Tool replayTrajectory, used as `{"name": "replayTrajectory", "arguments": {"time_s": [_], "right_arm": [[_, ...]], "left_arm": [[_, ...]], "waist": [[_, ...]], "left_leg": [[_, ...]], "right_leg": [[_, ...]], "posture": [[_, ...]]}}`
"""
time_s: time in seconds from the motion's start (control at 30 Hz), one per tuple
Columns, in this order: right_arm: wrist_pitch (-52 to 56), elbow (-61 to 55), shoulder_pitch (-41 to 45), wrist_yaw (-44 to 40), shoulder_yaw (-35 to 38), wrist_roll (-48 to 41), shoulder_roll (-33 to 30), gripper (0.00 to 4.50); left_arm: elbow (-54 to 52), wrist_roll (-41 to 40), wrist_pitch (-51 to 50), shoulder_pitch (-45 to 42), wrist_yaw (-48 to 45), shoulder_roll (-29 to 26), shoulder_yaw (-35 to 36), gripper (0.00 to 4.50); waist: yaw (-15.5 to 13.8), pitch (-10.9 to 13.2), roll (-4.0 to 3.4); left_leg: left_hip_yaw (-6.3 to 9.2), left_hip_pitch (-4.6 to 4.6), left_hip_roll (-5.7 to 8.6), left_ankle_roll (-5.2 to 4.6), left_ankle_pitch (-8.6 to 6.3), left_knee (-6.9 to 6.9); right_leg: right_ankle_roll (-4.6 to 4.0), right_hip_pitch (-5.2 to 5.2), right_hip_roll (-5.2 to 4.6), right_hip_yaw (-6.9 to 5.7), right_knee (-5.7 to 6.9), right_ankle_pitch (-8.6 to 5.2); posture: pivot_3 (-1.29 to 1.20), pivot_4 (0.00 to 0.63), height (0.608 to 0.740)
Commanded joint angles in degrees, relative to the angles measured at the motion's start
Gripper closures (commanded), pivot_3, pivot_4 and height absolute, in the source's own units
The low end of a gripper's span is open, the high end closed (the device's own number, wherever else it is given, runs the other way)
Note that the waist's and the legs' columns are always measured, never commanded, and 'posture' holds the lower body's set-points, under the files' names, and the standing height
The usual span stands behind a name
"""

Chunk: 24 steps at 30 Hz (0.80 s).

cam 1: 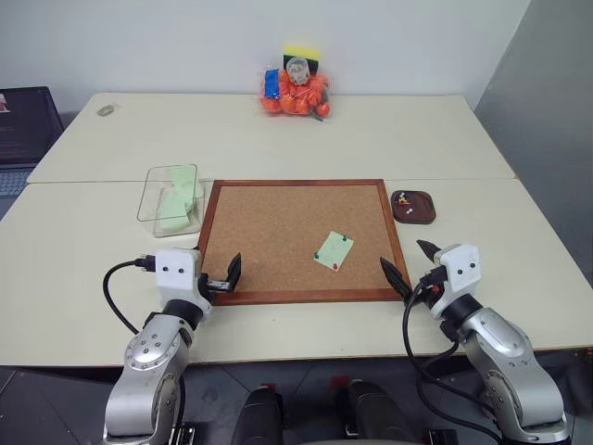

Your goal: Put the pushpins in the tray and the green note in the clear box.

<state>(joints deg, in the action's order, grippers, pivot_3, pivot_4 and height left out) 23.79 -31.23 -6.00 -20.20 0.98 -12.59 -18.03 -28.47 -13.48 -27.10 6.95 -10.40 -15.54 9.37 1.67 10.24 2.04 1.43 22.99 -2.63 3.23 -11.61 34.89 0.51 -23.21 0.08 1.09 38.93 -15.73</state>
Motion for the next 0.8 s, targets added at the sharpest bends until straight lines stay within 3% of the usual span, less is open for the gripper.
{"name": "replayTrajectory", "arguments": {"time_s": [0.03, 0.53, 0.8], "right_arm": [[-1.84, -1.14, 0.67, -0.26, 1.09, -0.35, -0.40, 0.00], [-2.60, -0.64, 1.03, -0.36, 0.89, -0.10, -0.63, 0.00], [-1.95, 5.13, 7.00, -8.50, -0.38, -3.99, -3.63, 0.00]], "left_arm": [[-2.66, 0.22, 0.95, 0.03, 0.26, -0.25, 0.89, 0.03], [-1.75, -2.38, 0.91, -1.22, -2.75, -1.17, 0.77, 0.03], [4.57, -8.26, 0.52, -8.26, -16.43, -8.70, 0.14, 0.03]], "waist": [[0.00, 0.00, 0.00], [0.00, 0.00, 0.00], [0.03, 0.00, 0.00]], "left_leg": [[0.00, 0.00, 0.00, 0.00, 0.00, 0.00], [0.00, 0.00, 0.00, 0.00, 0.00, 0.00], [-0.01, -0.03, 0.01, 0.00, 0.00, 0.01]], "right_leg": [[0.00, 0.00, 0.00, 0.00, 0.00, 0.00], [0.00, 0.00, 0.00, 0.00, 0.00, 0.00], [0.00, 0.01, 0.03, -0.09, 0.02, 0.00]], "posture": [[0.00, 0.150, 0.740], [0.00, 0.150, 0.740], [0.00, 0.150, 0.740]]}}
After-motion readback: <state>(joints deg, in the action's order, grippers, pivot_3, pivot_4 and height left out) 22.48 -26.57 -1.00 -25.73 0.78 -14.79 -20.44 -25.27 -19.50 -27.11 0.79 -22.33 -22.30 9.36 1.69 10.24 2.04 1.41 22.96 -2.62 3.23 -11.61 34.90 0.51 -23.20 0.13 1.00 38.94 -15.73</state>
